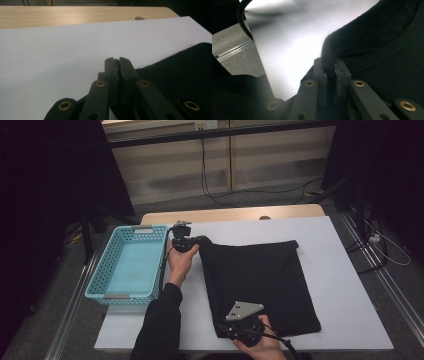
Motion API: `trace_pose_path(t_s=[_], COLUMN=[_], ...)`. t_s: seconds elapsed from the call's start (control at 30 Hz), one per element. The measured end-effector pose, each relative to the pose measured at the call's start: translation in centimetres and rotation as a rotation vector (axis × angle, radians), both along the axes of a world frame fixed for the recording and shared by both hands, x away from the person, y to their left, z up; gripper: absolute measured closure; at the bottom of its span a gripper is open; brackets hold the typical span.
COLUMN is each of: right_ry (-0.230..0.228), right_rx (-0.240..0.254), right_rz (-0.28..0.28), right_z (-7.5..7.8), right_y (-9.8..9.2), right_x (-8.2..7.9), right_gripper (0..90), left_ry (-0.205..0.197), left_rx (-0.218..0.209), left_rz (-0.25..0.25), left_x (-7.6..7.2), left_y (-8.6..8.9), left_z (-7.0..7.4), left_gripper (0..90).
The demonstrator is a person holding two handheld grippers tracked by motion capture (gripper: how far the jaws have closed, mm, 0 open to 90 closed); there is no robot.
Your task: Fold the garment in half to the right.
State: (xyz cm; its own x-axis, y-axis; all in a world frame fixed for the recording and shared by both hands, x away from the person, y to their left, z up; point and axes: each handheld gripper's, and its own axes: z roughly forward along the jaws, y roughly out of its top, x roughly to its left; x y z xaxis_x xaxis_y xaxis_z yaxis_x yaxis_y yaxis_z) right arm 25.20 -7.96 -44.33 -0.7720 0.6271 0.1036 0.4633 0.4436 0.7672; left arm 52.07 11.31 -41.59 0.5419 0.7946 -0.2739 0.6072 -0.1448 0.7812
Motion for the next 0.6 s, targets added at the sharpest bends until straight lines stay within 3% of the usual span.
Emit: trace_pose_path(t_s=[0.1, 0.27, 0.6], right_ry=[-0.01, -0.022, -0.062], right_rx=[0.013, 0.028, 0.079], right_rz=[0.007, 0.014, 0.041], right_z=[0.3, 0.7, 2.2], right_y=[-0.1, -0.2, -0.2], right_x=[0.0, 0.1, 0.3], right_gripper=[82.7, 82.7, 83.1], left_ry=[-0.006, -0.052, -0.04], left_rx=[-0.007, -0.035, -0.035], left_rz=[0.004, 0.019, 0.03], left_x=[0.0, -0.3, 0.0], left_y=[0.3, 0.5, 1.1], left_z=[0.4, 1.2, 1.9], left_gripper=[85.9, 86.0, 86.0])
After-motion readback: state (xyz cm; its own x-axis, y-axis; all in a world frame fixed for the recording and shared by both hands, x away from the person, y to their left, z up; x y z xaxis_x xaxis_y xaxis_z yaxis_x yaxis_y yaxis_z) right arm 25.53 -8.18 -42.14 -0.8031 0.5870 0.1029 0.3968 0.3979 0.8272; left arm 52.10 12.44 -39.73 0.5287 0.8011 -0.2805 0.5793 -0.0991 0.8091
